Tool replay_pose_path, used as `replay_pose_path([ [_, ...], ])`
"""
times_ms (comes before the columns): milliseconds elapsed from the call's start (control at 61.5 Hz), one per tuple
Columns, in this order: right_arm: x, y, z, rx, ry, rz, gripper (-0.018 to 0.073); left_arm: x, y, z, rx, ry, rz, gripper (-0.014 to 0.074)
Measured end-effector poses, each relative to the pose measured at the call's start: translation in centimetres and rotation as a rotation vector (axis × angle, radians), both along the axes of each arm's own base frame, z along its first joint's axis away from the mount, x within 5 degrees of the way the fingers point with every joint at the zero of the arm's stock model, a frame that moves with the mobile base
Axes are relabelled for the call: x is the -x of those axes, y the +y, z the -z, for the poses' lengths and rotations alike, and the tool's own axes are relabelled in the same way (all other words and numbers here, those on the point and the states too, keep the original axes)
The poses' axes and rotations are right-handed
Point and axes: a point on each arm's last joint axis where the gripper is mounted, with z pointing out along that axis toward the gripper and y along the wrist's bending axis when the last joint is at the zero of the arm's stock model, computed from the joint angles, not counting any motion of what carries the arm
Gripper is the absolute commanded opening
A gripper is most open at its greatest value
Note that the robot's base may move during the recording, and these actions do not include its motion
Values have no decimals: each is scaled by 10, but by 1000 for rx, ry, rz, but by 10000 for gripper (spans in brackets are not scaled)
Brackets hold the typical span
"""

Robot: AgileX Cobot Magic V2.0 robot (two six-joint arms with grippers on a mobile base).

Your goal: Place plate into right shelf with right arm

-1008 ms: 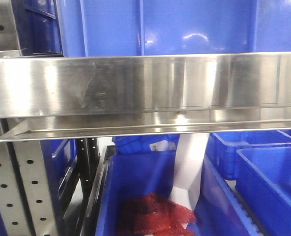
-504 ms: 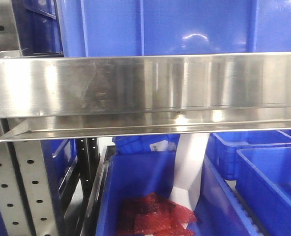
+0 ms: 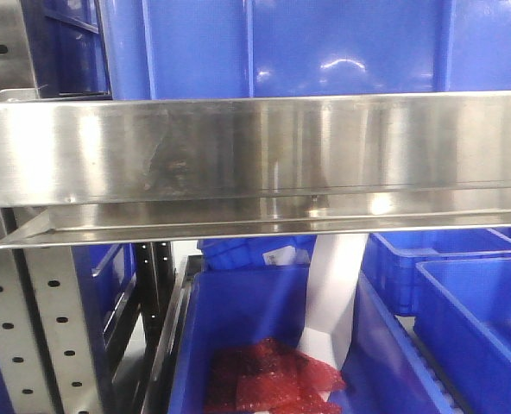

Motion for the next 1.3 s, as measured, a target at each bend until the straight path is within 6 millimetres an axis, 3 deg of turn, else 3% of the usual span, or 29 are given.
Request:
replay_pose_path([
  [179, -8, -3, 0, 24, -49, 49, 58, 0, 0, 0, 0, 0, 0, -47],
  [423, -19, -23, 22, 92, -171, 249, 58, 0, 0, 0, 0, 0, 0, -47],
  [520, -8, -38, 35, 83, -195, 353, 58, 0, 0, 0, 0, 0, 0, -47],
  [699, 31, -59, 65, 84, -267, 498, 58, 0, 0, 0, 0, 0, 0, -47],
  [829, 63, -61, 101, 68, -345, 524, 58, 0, 0, 0, 0, 0, 0, -47],
  [975, 87, -60, 162, 12, -434, 513, 58, 0, 0, 0, 0, 0, 0, -47],
  [1170, 87, -59, 254, -17, -374, 504, 58, 0, 0, 0, 0, 0, 0, -47],
  [1300, 85, -59, 295, -2, -308, 504, 58, 0, 0, 0, 0, 0, 0, -47],
])
